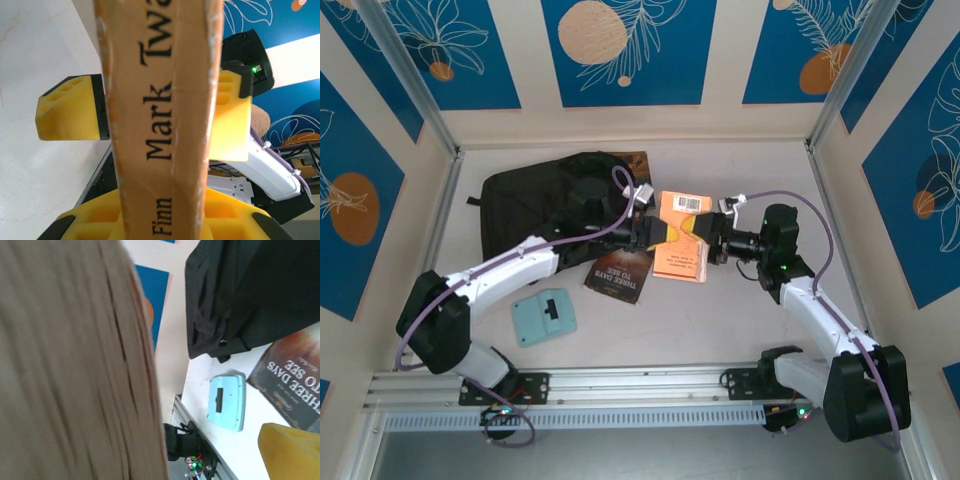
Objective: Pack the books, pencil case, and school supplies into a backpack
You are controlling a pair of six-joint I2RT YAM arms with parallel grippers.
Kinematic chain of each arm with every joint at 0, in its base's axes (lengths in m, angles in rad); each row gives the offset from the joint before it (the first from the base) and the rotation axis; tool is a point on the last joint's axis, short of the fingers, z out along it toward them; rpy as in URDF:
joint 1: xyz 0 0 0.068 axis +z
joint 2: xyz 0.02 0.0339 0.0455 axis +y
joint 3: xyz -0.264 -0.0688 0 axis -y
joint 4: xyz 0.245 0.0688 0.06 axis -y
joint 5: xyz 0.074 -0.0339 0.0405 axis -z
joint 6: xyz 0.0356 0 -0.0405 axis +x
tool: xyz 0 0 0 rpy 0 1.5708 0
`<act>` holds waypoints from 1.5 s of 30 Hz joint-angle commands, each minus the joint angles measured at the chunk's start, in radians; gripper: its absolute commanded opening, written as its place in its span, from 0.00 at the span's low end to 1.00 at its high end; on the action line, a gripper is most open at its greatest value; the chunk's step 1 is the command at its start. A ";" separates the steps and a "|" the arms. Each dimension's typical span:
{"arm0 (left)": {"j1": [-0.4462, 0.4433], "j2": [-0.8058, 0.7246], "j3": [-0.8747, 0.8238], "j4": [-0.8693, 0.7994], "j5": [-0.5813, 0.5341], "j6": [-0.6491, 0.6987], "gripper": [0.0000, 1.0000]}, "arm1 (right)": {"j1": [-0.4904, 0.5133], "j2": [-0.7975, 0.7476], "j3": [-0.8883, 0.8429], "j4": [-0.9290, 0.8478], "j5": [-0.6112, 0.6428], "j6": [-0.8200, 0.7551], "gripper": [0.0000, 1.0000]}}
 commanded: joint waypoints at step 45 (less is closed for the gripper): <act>0.010 -0.031 0.004 0.156 0.101 -0.018 0.18 | 0.045 -0.116 0.078 -0.160 -0.079 -0.109 0.07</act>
